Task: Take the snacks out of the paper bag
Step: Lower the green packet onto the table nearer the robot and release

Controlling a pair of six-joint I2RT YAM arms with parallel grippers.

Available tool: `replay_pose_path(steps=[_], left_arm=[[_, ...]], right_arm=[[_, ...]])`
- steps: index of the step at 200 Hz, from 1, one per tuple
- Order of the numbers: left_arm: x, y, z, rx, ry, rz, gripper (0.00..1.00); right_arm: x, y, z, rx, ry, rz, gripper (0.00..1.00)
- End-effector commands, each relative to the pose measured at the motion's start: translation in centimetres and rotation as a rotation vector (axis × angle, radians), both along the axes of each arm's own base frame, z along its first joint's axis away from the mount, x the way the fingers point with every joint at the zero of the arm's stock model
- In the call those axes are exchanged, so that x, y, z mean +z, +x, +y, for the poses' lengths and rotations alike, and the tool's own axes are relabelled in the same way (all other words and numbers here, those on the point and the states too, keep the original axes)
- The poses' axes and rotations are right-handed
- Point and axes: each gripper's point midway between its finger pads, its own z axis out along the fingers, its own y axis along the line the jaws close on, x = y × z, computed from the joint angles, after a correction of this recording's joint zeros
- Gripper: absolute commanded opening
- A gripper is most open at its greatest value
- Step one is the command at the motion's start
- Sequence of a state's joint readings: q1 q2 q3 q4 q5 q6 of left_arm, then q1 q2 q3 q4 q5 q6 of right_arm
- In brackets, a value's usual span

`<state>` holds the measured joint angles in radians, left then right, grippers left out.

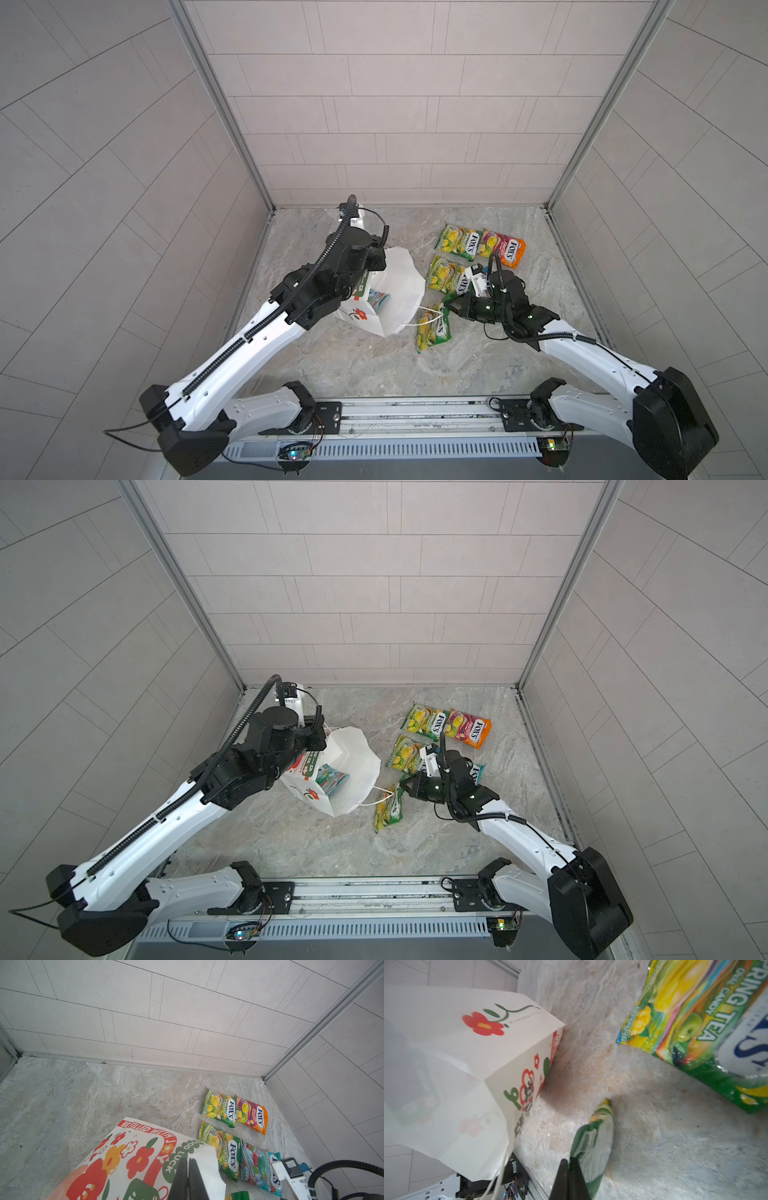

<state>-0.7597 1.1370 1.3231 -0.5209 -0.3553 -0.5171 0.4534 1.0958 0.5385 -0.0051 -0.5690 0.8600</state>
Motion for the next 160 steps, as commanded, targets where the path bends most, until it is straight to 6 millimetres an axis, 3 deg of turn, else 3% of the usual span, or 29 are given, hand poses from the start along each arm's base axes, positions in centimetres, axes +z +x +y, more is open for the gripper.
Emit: replay_pose_path(steps=[1,52,160], left_arm=[[0.5,0.0,-0.3,-0.008,-0.024,-0.02,0.0],[0.3,0.1,-1.1,-0.04,-0.036,-0.013,0.0],[0.2,0.2,-2.5,-0.094,-0.053,-0.001,0.0]], right_arm=[[-2.5,-0.7,-1.3,-0.013,-0.09,0.008,0.0],[-5.1,-1.1,-3.9,-0.095,-0.203,-0.009,0.0],[-6.6,0.1,-7.7,-0.372,-0.199,-0.085,0.0]])
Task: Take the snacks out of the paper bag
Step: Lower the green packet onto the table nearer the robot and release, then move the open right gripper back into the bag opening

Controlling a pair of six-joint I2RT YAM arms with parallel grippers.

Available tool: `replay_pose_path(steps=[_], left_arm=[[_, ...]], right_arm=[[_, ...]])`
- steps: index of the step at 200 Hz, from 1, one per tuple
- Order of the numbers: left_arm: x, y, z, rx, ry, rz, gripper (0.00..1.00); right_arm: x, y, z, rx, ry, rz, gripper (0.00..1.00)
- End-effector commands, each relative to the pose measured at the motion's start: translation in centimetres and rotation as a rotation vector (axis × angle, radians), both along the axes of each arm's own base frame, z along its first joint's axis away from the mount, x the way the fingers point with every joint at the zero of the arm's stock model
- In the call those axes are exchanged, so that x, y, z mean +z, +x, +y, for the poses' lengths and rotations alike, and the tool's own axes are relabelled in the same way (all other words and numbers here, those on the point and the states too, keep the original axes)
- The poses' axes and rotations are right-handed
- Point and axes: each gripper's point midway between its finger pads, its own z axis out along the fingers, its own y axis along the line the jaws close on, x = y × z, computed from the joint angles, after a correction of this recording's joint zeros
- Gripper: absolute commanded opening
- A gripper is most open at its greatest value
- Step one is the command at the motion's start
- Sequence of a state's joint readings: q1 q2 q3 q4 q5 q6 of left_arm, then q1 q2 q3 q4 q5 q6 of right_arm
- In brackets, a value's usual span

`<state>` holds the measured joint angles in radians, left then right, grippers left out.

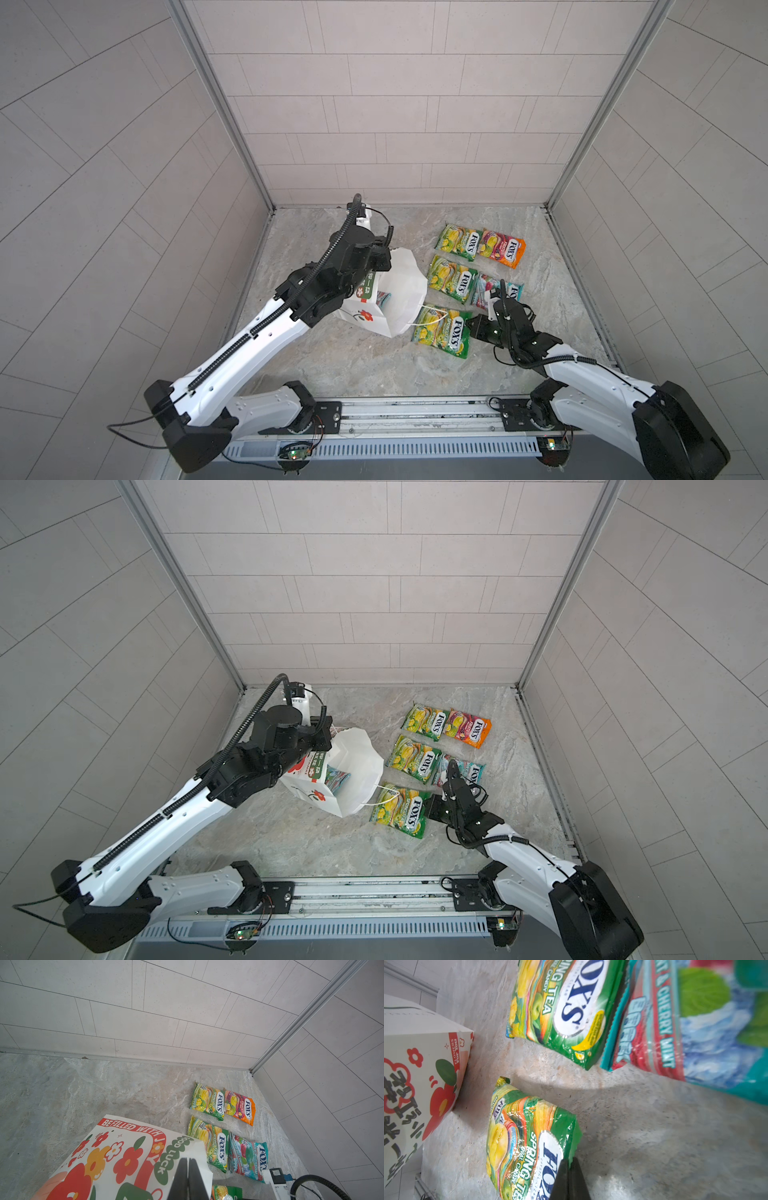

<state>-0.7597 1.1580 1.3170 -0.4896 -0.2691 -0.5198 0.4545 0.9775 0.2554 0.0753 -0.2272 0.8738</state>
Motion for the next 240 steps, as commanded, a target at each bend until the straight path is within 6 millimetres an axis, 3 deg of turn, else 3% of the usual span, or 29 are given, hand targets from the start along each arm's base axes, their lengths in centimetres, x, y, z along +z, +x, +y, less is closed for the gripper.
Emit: replay_pose_path(steps=[1,62,83,104,130,146,166,196,225,231,233,240], left_arm=[[0.7,0.2,-0.6,-0.015,-0.023,-0.022,0.0],[1.0,-0.2,-2.0,-0.09,-0.048,-0.021,0.0],[1.2,-0.6,-2.7,-0.14,-0.051,-0.024,0.0],[1.3,-0.9,-3.2,-0.182,-0.057,-0.031,0.0],[1.2,-1.2,-3.9,-0.227,-0.059,-0.029,0.0],[1.2,-1.4,-4.4,-0.257,-0.062,-0.028,0.0],[1.1,-1.6,-4.8,-0.277,-0.069,-0.026,0.0],[1.0,-1.5,-5.3,-0.293,-0.079,-0.024,0.0],[0.8,-1.5,-5.6,-0.302,-0.084,-0.016,0.0],[0.8,-1.5,-5.6,-0.303,-0.083,-0.016,0.0],[0.8,-1.5,-5.6,-0.303,-0.084,-0.016,0.0],[0.7,-1.5,-5.6,-0.303,-0.084,-0.013,0.0]], right_arm=[[1.4,1.6,-0.9,-0.093,0.015,-0.086,0.0],[1.2,2.3,-0.3,-0.09,0.014,-0.061,0.0],[1.1,2.2,-0.4,-0.081,-0.003,-0.051,0.24],[1.7,2.0,-1.1,-0.088,-0.045,-0.059,0.42],[3.4,1.8,-2.1,-0.096,-0.102,-0.093,0.49],[5.4,1.9,-2.0,-0.068,-0.11,-0.148,0.5],[8.4,2.0,-0.8,0.001,-0.073,-0.218,0.52],[13.2,1.8,2.9,0.173,0.038,-0.308,0.52],[16.3,0.8,6.8,0.338,0.094,-0.359,0.53],[16.1,0.4,7.5,0.368,0.094,-0.354,0.53],[17.3,0.4,8.1,0.383,0.104,-0.375,0.53],[17.7,0.1,8.9,0.414,0.108,-0.383,0.53]])
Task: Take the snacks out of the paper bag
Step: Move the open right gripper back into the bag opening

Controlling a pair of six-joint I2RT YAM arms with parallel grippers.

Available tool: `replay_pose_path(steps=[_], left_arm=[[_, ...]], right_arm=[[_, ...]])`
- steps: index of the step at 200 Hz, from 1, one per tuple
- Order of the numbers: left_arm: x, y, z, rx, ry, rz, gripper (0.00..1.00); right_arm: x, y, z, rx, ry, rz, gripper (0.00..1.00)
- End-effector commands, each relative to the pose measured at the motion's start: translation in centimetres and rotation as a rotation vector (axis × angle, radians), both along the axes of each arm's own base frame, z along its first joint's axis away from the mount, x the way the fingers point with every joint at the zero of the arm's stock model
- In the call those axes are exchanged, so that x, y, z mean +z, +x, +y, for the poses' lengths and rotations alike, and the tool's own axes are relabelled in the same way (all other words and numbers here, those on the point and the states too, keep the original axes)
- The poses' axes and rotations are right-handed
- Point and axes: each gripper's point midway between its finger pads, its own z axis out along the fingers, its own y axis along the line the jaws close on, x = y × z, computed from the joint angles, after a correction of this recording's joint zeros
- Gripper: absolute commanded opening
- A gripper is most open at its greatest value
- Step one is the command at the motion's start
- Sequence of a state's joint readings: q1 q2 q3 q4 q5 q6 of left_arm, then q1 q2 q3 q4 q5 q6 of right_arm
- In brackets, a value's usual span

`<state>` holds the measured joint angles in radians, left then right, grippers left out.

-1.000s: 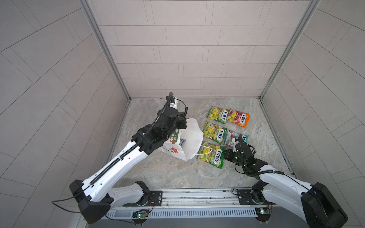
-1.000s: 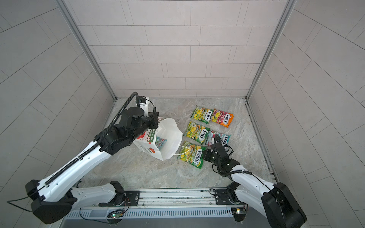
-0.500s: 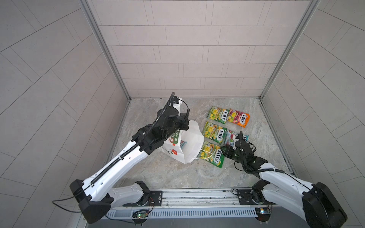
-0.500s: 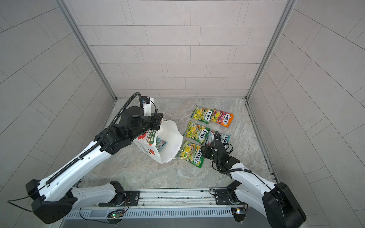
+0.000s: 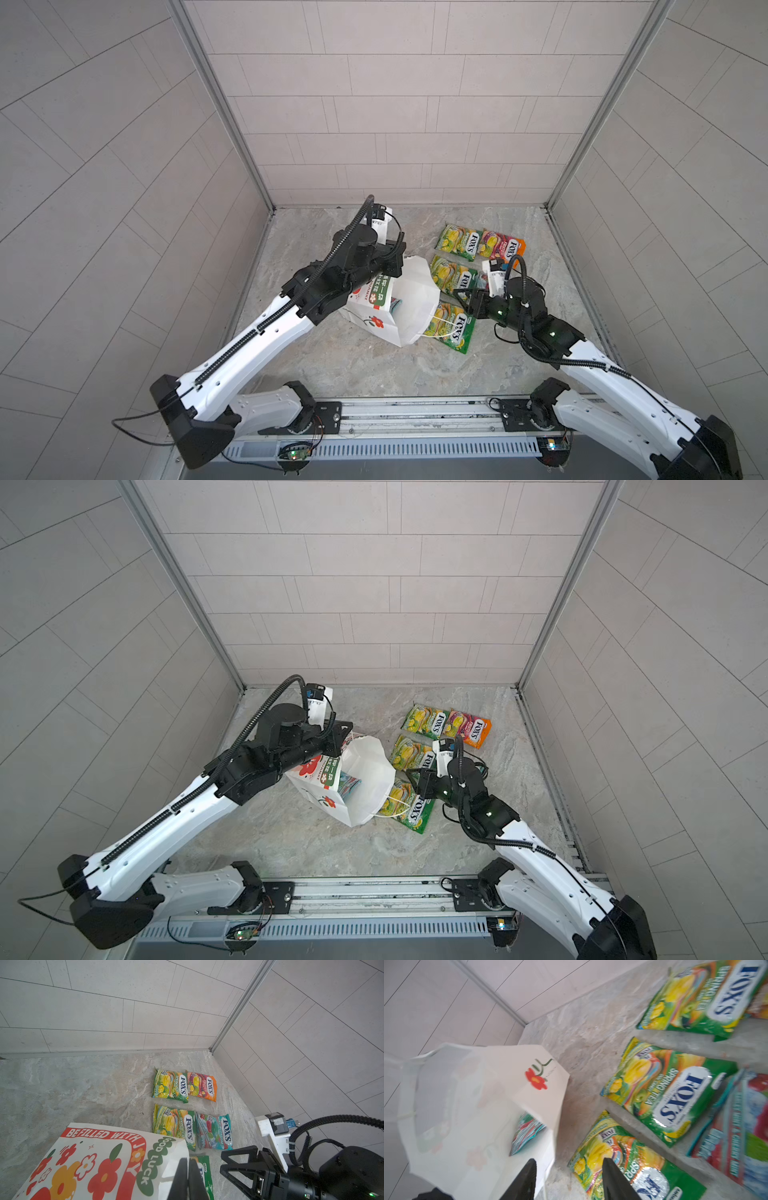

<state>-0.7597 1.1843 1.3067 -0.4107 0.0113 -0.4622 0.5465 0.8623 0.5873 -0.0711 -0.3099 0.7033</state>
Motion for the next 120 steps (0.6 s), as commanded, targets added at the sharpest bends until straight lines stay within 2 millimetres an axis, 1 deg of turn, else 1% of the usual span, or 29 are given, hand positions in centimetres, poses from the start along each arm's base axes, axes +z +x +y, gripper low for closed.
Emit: replay_pose_path(steps=[1,6,25,45,67,81,98,120], left_arm=[[0.8,0.1,-0.6,-0.023,-0.026,-0.03,0.0],[0.8,0.1,-0.6,-0.022,-0.029,-0.03,0.0],[0.8,0.1,-0.7,-0.024,-0.03,-0.028,0.0],[0.7,0.2,-0.9,-0.026,-0.032,-0.026,0.0],[0.7,0.1,-0.9,-0.027,-0.034,-0.025,0.0],[0.8,0.1,-0.9,-0.029,-0.034,-0.026,0.0],[0.7,0.1,-0.9,-0.032,-0.034,-0.025,0.0],[0.8,0.1,-0.9,-0.034,-0.032,-0.029,0.0]], right_arm=[[2.6,-1.4,3.5,0.167,0.014,-0.055,0.53],[2.8,-1.7,4.2,0.193,0.011,-0.062,0.53],[2.7,-2.4,6.7,0.271,-0.014,-0.06,0.53],[2.1,-2.6,9.0,0.319,-0.031,-0.042,0.53],[0.7,-2.7,11.2,0.352,-0.057,-0.012,0.53],[-0.1,-2.6,12.2,0.358,-0.077,0.003,0.53],[-1.6,-2.6,13.3,0.371,-0.113,0.045,0.53],[-3.5,-2.3,13.9,0.351,-0.182,0.111,0.53]])
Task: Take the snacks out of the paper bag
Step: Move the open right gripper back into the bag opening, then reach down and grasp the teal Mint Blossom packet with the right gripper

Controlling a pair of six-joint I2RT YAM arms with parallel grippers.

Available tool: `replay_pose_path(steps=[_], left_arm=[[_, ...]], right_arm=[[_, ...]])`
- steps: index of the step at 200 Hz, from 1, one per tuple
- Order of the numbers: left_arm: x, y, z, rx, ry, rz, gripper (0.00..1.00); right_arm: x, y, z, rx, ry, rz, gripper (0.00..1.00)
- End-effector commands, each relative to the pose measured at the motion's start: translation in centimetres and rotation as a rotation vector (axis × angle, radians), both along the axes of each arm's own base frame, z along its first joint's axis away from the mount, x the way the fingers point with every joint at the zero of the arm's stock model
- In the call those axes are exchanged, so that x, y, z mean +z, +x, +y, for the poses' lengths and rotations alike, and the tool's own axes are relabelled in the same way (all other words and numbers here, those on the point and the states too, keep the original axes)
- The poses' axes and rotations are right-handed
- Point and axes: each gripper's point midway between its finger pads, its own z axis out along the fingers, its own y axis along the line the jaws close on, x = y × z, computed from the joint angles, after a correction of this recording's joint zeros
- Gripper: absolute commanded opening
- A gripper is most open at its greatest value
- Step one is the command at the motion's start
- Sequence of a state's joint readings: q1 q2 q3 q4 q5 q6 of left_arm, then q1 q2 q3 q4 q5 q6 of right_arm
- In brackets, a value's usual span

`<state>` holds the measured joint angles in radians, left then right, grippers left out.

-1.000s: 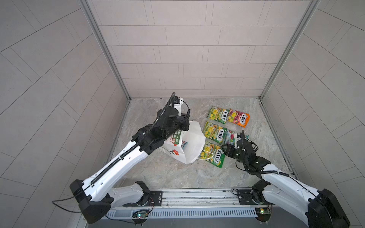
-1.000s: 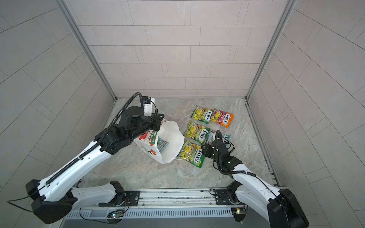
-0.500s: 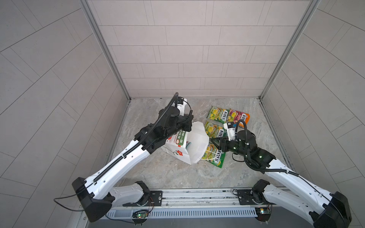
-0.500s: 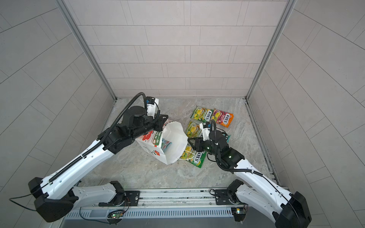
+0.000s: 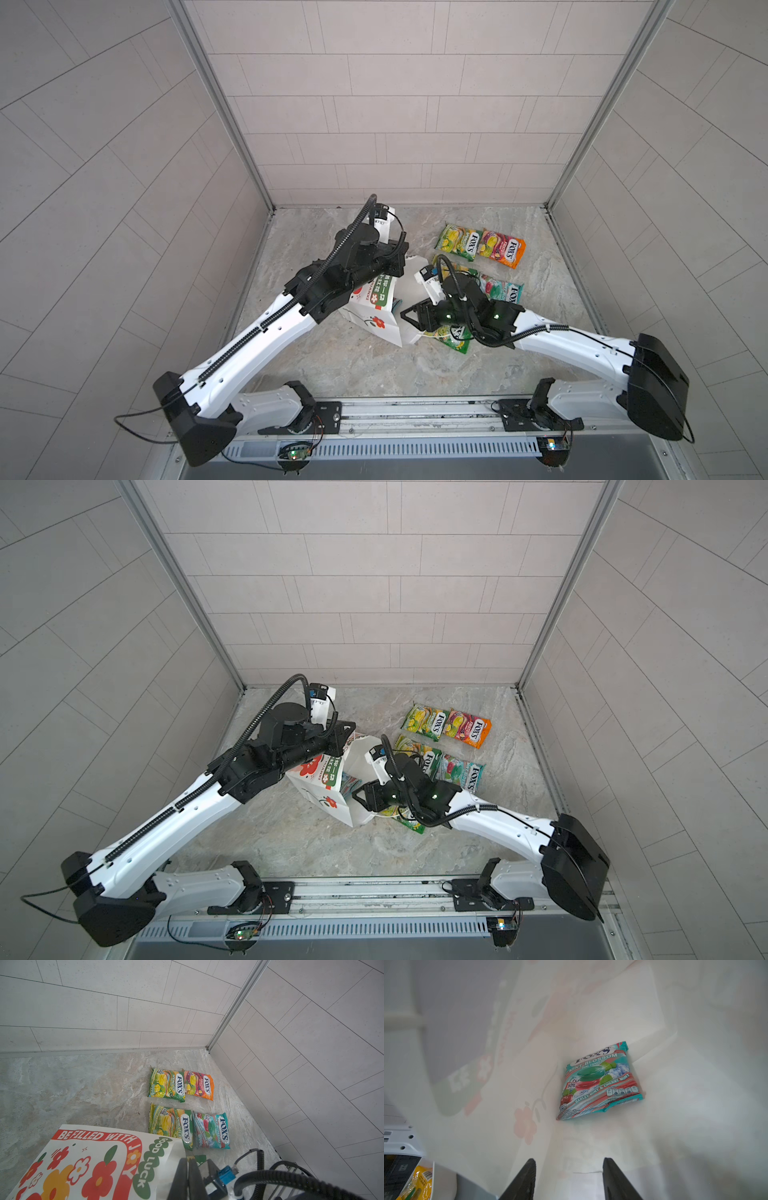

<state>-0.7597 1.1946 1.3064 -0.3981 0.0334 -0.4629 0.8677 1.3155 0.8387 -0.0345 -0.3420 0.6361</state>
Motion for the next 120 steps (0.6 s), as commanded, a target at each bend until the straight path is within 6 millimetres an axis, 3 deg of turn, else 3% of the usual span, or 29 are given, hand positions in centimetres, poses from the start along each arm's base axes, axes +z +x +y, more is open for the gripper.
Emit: replay_pose_path(steps=[1,86,120], left_arm=[[0.9,0.0,-0.4,-0.013,-0.025,-0.034,0.0],[1.0,0.1,-0.4,-0.012,-0.031,-0.036,0.0],[1.0,0.0,-0.5,-0.017,-0.033,-0.033,0.0]], right_arm=[[-0.7,0.5,0.5,-0.028,-0.059,0.011,0.53],[-5.9,1.2,0.7,-0.117,-0.204,0.128,0.55],[-6.8,1.4,1.6,-0.135,-0.197,0.192,0.58]])
